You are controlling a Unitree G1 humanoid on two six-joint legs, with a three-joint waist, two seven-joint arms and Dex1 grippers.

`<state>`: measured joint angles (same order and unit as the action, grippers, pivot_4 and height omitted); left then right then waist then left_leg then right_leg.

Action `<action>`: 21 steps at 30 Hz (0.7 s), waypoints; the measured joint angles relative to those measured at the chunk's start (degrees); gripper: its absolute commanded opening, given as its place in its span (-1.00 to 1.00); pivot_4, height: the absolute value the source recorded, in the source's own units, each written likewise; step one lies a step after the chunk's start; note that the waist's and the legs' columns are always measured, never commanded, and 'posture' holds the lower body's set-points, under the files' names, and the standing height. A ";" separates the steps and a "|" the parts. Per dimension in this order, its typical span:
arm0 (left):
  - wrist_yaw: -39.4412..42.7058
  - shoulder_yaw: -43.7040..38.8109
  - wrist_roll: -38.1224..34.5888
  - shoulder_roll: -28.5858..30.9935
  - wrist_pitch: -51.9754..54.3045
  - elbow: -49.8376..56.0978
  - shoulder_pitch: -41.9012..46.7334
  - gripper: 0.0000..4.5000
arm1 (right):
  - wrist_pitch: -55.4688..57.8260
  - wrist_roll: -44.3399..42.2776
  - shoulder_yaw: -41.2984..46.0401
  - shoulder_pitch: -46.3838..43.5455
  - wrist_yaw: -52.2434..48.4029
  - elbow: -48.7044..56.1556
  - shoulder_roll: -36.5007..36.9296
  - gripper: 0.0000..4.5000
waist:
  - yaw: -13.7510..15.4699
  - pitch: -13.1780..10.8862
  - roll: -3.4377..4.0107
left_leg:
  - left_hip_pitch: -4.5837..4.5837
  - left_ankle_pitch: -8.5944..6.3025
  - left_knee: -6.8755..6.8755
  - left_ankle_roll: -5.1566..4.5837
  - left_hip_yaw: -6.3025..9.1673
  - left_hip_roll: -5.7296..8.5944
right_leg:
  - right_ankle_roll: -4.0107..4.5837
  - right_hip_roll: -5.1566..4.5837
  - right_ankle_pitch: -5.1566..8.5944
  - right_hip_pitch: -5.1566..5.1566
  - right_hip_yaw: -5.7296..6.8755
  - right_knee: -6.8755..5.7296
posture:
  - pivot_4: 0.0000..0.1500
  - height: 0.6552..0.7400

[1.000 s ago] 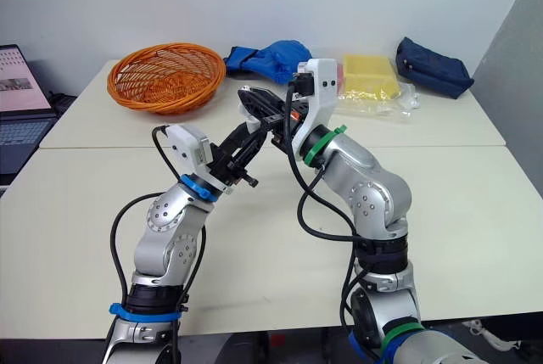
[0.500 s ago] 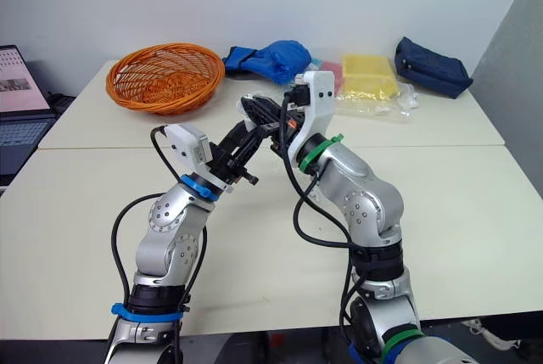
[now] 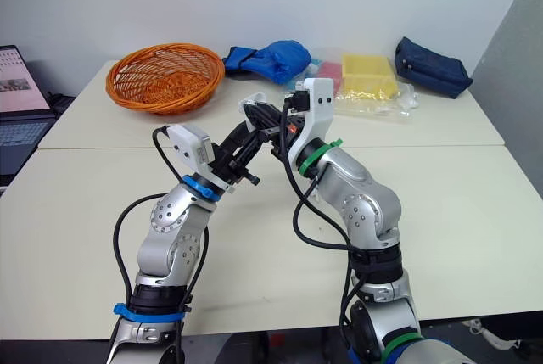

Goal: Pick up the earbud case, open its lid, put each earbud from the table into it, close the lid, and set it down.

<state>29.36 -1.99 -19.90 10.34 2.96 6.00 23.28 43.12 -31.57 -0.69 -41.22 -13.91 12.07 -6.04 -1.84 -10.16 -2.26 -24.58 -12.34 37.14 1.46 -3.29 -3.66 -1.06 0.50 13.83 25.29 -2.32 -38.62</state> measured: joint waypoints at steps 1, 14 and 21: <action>0.00 0.00 0.00 0.00 0.00 0.00 0.00 -0.67 | -0.05 0.02 -0.09 0.02 0.13 0.00 0.06 -0.81 | 0.00 0.00 0.00 | 0.00 0.00 0.00 0.00 0.00 0.00 | 0.00 0.00 0.00 0.00 0.00 0.00 | 1.00 1.00; -0.03 -0.16 -0.10 0.00 0.09 -0.03 0.00 -0.67 | -1.22 0.09 -0.70 0.09 0.16 -0.11 1.25 -0.08 | 0.00 0.00 0.00 | 0.00 0.00 0.00 0.00 -0.01 0.00 | 0.00 0.00 0.00 0.00 0.00 0.00 | 1.00 1.00; 0.01 -0.32 -0.43 0.02 0.16 0.15 0.06 -0.67 | -1.23 -1.49 -0.15 -0.66 -2.05 -0.01 3.56 -0.08 | 0.00 0.00 0.00 | 0.00 0.00 0.01 0.00 -0.01 0.01 | 0.00 0.00 0.00 0.00 0.00 0.01 | 1.00 1.00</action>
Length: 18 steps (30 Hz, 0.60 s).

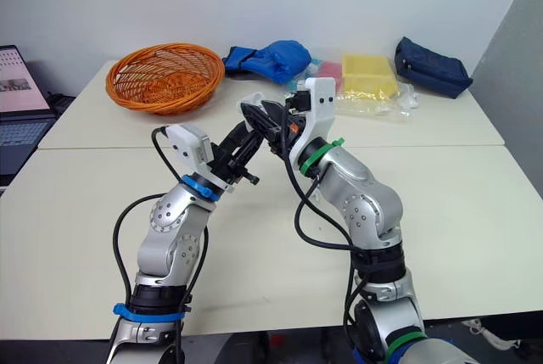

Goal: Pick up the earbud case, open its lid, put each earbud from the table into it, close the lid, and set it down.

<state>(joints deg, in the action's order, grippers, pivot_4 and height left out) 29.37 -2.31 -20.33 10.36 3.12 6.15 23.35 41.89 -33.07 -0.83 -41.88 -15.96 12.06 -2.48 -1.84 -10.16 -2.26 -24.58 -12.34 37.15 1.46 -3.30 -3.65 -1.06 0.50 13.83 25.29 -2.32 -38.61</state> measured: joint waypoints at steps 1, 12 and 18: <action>0.03 -0.05 0.00 0.03 0.00 0.00 0.01 -0.67 | 0.40 -1.18 0.44 -0.50 -1.05 0.69 1.24 -0.08 | 0.01 0.00 0.00 | 0.00 0.00 0.00 0.00 0.00 0.00 | 0.00 0.00 0.00 0.00 0.00 0.00 | 1.00 1.00; 2.69 -3.01 -0.86 4.32 -0.06 -0.05 -0.28 -0.67 | 11.29 -7.03 3.53 -2.27 -14.50 3.18 29.88 0.35 | 0.12 0.02 -0.03 | 0.06 0.00 -0.06 0.00 -0.02 0.00 | -0.01 -0.01 0.03 -0.07 -0.01 0.10 | 1.00 1.00; 2.72 -3.19 -1.30 4.80 0.09 0.27 -0.91 -0.67 | 7.47 1.99 -3.69 6.79 -11.79 -2.39 26.68 0.99 | -0.25 0.02 -0.03 | 0.15 0.00 -0.10 0.00 -0.06 -0.02 | -0.19 0.07 0.13 -0.02 -0.15 -0.02 | 1.00 1.00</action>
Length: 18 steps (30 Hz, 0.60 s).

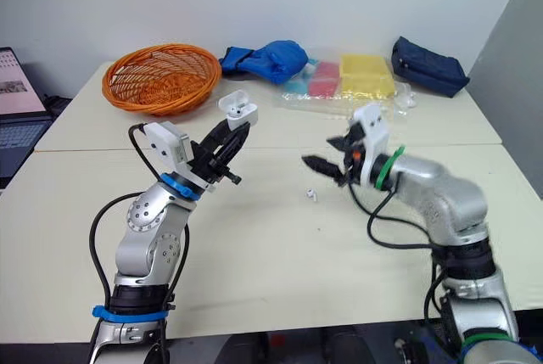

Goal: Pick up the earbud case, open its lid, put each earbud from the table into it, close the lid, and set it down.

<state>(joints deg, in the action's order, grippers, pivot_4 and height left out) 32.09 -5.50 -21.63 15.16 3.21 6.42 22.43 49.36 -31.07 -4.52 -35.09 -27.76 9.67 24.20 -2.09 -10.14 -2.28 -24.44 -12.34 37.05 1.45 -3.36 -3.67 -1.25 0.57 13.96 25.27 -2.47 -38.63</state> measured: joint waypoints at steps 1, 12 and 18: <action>-0.10 0.04 0.01 0.04 0.06 0.38 -0.35 -0.67 | -1.68 2.26 -1.19 0.83 1.73 -1.65 -1.68 0.99 | 0.01 0.00 0.00 | 0.02 0.00 0.01 0.00 0.00 -0.01 | 0.00 0.01 0.00 -0.01 -0.01 -0.03 | 1.00 1.00; -1.41 0.14 0.02 0.75 1.46 2.68 -1.67 -0.67 | -13.56 16.71 -7.90 7.37 8.13 -8.47 -10.01 0.99 | 0.28 0.00 0.00 | 0.02 0.00 0.04 0.01 -0.02 0.01 | -0.01 -0.02 0.00 -0.03 0.02 -0.01 | 1.00 1.00; -1.47 0.21 0.03 0.95 1.76 2.68 -1.60 -0.67 | -16.28 22.14 -9.22 9.81 9.67 -11.38 -11.85 0.83 | 0.25 0.01 -0.02 | 0.09 0.01 0.05 0.01 -0.04 0.01 | 0.00 -0.01 0.00 -0.07 -0.02 -0.04 | 1.00 1.00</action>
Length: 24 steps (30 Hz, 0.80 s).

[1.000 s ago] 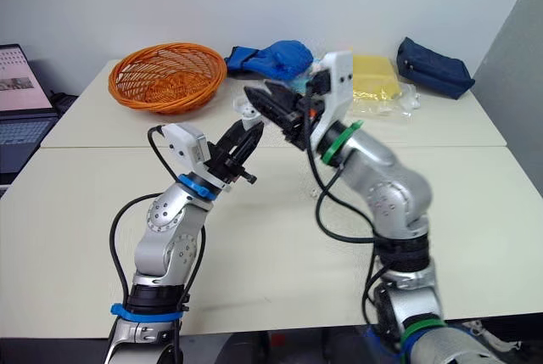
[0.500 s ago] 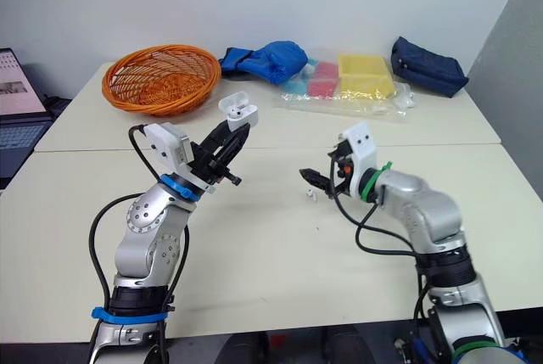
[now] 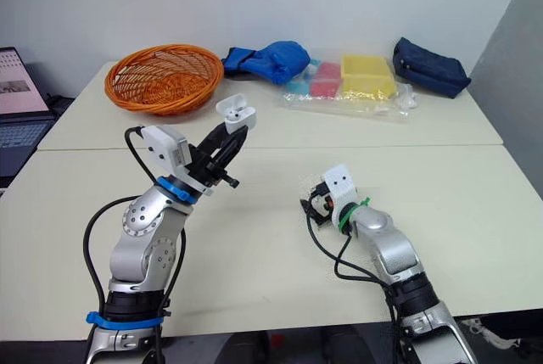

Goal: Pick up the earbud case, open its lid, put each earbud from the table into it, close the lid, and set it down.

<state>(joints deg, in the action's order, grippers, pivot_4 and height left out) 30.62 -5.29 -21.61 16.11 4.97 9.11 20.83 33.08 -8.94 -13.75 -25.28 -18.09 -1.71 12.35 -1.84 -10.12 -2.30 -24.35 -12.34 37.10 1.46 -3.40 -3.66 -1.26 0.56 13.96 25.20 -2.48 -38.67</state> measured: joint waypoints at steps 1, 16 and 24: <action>0.01 0.00 0.00 0.01 0.03 0.00 0.00 -0.67 | -0.16 0.67 0.04 -0.07 0.54 -0.32 -0.64 0.73 | -0.01 0.00 0.00 | 0.02 0.00 0.00 0.00 0.00 0.00 | 0.00 0.01 0.00 0.00 -0.01 -0.03 | 1.00 1.00; 0.05 0.06 0.00 -0.01 0.05 -0.01 0.11 -0.67 | -0.45 3.78 -0.77 -0.23 0.93 -1.34 -3.84 -0.82 | -0.01 0.02 -0.01 | 0.44 0.01 -0.01 -0.01 -0.01 -0.01 | 0.01 0.03 0.01 -0.36 -0.05 -0.09 | 1.00 1.00; 0.29 0.38 0.00 0.04 -0.04 -0.09 0.12 -0.67 | 0.63 -2.46 -1.02 -0.12 -26.90 8.02 22.92 -0.82 | 0.65 -0.03 0.06 | 0.25 0.01 -0.01 -0.02 -0.05 0.17 | -0.03 -0.20 0.02 -0.42 0.03 0.26 | 1.00 1.00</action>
<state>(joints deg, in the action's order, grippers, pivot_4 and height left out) 30.91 -4.91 -21.61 16.15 4.93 9.01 20.96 33.71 -11.39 -14.76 -25.40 -44.99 6.31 35.28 -1.20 -10.15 -2.24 -24.10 -12.33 37.09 1.44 -3.45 -3.50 -1.29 0.37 13.98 24.78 -2.46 -38.41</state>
